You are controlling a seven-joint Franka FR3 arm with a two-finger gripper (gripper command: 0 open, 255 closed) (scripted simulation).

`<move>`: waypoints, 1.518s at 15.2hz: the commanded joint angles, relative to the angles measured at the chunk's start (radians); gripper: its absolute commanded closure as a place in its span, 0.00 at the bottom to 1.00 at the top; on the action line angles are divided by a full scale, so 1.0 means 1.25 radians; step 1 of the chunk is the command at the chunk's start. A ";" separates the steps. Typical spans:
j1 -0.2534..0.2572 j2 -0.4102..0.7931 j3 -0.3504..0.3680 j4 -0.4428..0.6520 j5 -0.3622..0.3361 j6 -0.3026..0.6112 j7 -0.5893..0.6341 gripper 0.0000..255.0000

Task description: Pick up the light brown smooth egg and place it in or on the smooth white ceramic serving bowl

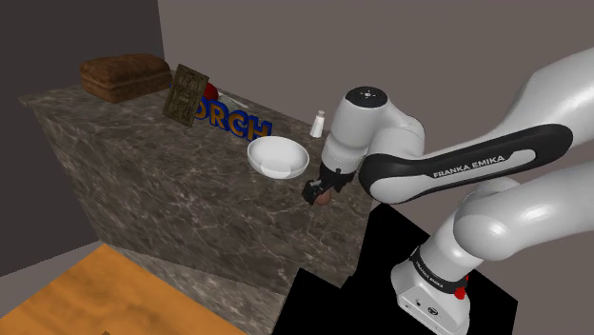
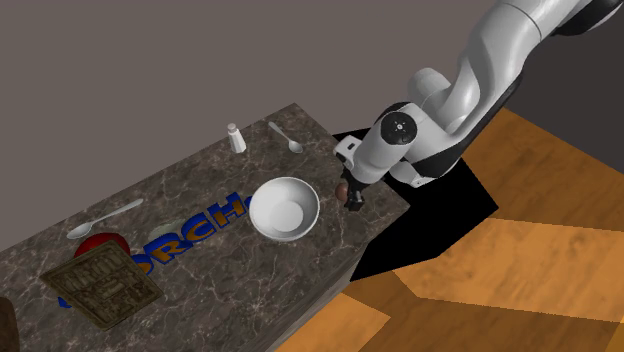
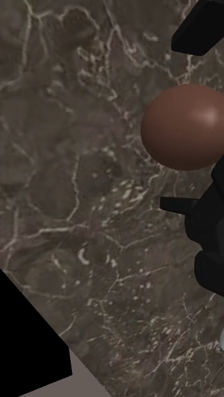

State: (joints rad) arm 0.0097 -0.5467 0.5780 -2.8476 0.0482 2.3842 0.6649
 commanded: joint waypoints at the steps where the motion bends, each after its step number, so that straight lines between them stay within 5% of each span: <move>1: -0.005 0.009 0.003 -0.005 -0.004 0.015 0.003 0.00; 7: -0.005 0.009 0.003 -0.005 -0.004 0.015 0.003 0.00; 8: -0.005 0.009 0.003 -0.005 -0.004 0.015 0.003 1.00; 17: -0.005 0.009 0.003 -0.005 -0.004 0.015 0.003 1.00; 23: 0.016 -0.050 -0.029 0.025 0.009 -0.072 -0.027 1.00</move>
State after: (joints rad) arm 0.0241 -0.5919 0.5520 -2.8208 0.0570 2.3155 0.6409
